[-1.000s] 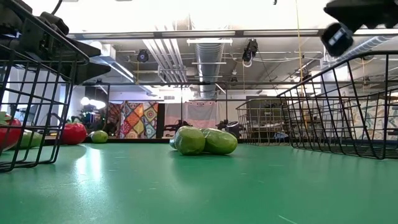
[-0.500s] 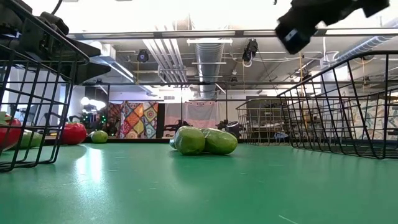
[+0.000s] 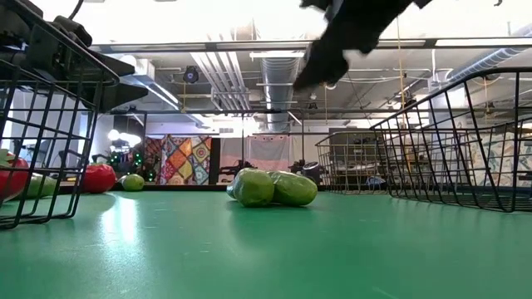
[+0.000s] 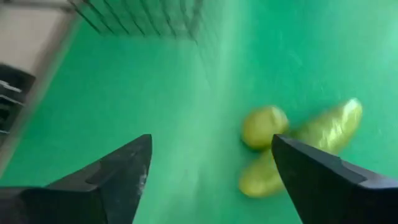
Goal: Sort produce into baskets
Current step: Put the right cucumber into the top black wire basket, then adjust the top wire black wire basket
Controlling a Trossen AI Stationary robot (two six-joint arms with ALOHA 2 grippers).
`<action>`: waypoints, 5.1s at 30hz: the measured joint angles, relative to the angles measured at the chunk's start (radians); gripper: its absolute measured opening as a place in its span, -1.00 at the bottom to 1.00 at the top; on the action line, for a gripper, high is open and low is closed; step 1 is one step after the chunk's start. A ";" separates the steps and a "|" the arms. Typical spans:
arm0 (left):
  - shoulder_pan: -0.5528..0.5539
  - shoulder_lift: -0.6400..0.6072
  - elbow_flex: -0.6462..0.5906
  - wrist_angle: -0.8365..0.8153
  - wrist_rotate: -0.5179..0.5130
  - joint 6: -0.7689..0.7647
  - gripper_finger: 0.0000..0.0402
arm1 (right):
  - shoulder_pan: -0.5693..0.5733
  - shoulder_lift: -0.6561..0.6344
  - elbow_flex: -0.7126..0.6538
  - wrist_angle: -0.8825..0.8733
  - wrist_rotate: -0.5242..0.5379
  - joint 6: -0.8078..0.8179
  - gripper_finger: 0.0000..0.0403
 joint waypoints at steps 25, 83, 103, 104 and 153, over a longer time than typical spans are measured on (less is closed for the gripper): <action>0.000 0.000 0.000 0.000 0.000 0.000 0.98 | -0.075 0.319 0.098 -0.063 0.246 0.344 0.76; 0.000 0.000 0.000 0.000 0.000 0.000 0.98 | 0.485 -0.280 -0.129 -1.066 0.483 1.785 -0.19; 0.000 0.000 0.000 0.000 0.000 0.000 0.98 | -0.011 -0.234 -0.313 -0.834 0.099 1.012 -0.17; 0.000 0.000 0.000 0.000 0.000 0.000 0.98 | -0.017 -0.225 -0.315 -0.831 0.092 0.982 -0.18; -0.002 0.000 0.000 0.359 0.009 -0.567 0.98 | -0.279 -0.329 -0.204 -1.111 0.403 0.728 0.32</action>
